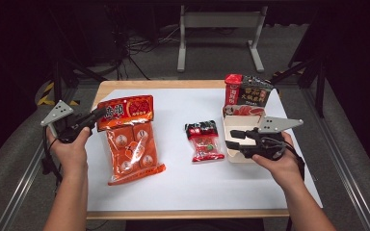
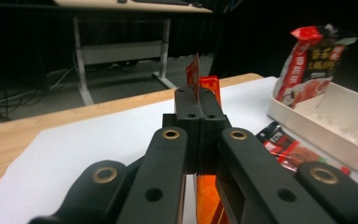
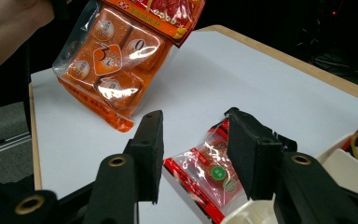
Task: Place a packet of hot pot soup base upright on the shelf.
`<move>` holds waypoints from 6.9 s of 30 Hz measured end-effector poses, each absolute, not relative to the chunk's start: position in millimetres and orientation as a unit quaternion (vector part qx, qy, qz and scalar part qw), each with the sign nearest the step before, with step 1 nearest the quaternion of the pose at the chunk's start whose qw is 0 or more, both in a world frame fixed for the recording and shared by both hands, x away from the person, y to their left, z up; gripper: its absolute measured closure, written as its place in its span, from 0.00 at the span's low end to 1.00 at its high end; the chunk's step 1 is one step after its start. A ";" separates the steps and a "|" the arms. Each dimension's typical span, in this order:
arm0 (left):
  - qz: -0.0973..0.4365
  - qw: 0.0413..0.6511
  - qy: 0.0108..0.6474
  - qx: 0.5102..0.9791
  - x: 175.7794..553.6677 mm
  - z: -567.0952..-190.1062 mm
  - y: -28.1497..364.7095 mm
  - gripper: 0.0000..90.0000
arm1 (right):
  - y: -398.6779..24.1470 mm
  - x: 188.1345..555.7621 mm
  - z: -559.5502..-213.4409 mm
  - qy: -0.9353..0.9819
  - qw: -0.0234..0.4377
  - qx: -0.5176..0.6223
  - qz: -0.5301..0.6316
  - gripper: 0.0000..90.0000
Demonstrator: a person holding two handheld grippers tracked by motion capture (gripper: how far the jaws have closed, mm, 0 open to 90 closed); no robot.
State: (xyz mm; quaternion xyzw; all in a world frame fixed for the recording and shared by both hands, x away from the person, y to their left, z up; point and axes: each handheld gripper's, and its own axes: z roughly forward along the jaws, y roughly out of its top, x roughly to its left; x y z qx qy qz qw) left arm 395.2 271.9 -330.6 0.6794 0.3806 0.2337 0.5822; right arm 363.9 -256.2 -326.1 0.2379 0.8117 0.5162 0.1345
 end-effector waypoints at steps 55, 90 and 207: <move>0.232 0.630 0.170 0.722 313.2 -253.3 178.3 1.00 | -195.2 381.7 -327.5 0.795 0.093 0.185 0.571 0.40; 0.200 0.649 0.118 0.724 311.0 -252.7 147.3 1.00 | -147.6 372.4 -366.3 0.777 0.056 0.125 0.615 0.27; 0.155 0.579 0.245 0.762 361.0 -288.8 176.6 0.41 | -274.1 403.5 -240.1 0.829 0.168 0.195 0.496 0.78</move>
